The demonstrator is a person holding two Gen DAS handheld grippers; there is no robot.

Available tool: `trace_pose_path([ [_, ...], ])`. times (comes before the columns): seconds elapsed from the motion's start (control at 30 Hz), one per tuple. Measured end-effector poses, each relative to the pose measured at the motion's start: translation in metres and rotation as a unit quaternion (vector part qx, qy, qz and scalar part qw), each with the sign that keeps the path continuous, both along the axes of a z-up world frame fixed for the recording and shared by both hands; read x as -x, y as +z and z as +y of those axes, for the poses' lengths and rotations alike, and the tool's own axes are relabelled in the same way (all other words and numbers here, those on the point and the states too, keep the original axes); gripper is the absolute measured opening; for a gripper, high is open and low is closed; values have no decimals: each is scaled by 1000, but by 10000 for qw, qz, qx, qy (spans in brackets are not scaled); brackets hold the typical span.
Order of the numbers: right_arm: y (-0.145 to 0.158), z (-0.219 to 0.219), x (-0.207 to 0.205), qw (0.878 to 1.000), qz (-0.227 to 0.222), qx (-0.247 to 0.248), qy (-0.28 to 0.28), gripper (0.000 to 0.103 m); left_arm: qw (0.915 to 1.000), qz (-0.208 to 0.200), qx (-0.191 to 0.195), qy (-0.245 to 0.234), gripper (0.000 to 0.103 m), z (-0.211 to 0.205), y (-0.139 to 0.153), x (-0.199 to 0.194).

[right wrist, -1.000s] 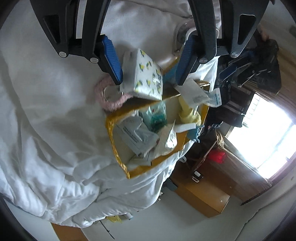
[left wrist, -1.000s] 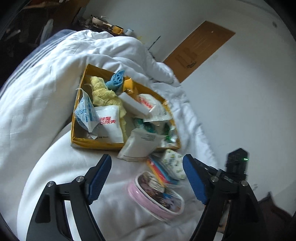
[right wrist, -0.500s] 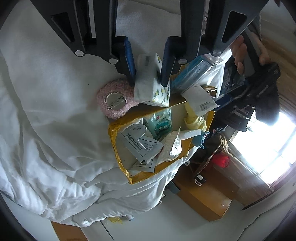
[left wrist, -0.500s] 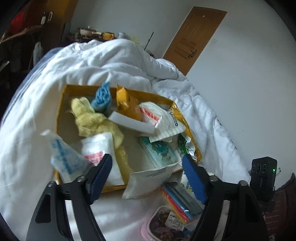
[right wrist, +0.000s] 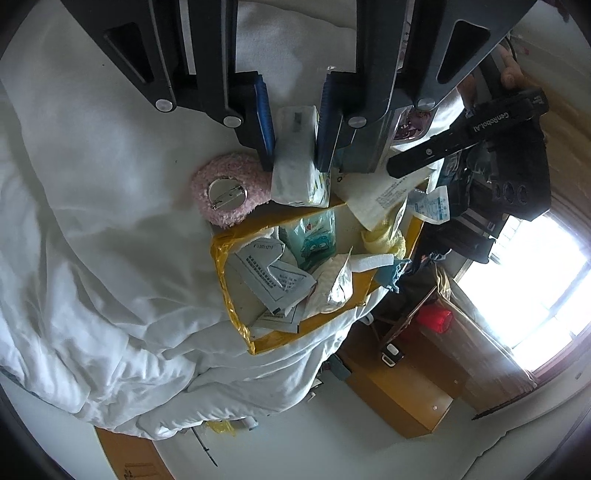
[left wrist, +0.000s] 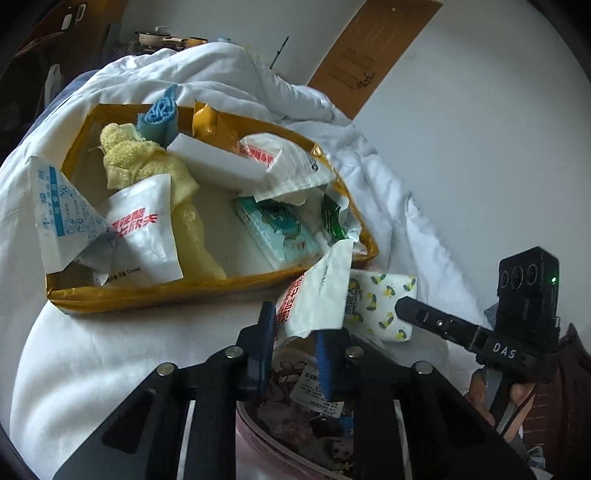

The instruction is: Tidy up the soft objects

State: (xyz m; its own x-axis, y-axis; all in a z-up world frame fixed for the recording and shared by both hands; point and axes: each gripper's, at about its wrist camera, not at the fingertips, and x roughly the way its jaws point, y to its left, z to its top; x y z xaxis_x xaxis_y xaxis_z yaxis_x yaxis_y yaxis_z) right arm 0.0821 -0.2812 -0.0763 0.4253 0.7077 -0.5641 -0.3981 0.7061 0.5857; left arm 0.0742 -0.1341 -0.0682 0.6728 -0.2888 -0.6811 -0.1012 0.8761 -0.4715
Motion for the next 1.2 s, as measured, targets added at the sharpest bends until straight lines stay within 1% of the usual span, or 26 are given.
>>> trace_pose_path([
  [0.1, 3, -1, 1, 10000, -76, -5, -27, 23, 9996, -223, 162, 88, 13, 6, 5, 9],
  [0.23, 11, -3, 6, 9995, -300, 32, -80, 23, 9966, -532, 571, 245, 11, 20, 15, 24],
  [0.3, 19, -6, 9, 9988, -474, 17, -112, 23, 9932, -795, 745, 405, 9, 32, 24, 34],
  [0.43, 34, -14, 9, 9970, -735, -139, -213, 23, 9854, -1104, 1073, 722, 9, 56, 37, 45],
  [0.53, 36, -15, -1, 9975, -592, -374, -97, 23, 9815, -1139, 1298, 828, 9, 69, 38, 47],
  [0.63, 42, -3, -19, 9975, -436, -526, 206, 23, 9782, -1141, 1430, 987, 9, 84, 35, 48],
  [0.77, 52, 22, -37, 9973, -494, -269, 466, 23, 9750, -1066, 1574, 1151, 9, 96, 26, 49],
  [0.87, 50, 44, -56, 9972, -258, -182, 674, 23, 9743, -995, 1552, 1293, 9, 104, 22, 45],
  [0.93, 46, 56, -66, 9969, -162, -120, 760, 23, 9734, -933, 1628, 1315, 9, 108, 20, 41],
  [0.97, 43, 64, -71, 9963, -70, -48, 859, 23, 9736, -925, 1605, 1333, 9, 109, 20, 39],
  [1.03, 37, 74, -78, 9962, -67, 170, 853, 23, 9734, -953, 1589, 1346, 9, 109, 21, 37],
  [1.1, 30, 82, -84, 9956, -31, 350, 869, 23, 9719, -1012, 1654, 1338, 9, 108, 21, 33],
  [1.13, 28, 82, -85, 9959, -42, 363, 833, 25, 9719, -1022, 1645, 1335, 9, 106, 20, 31],
  [1.2, 26, 79, -87, 9965, -86, 312, 768, 26, 9737, -934, 1571, 1361, 9, 99, 17, 23],
])
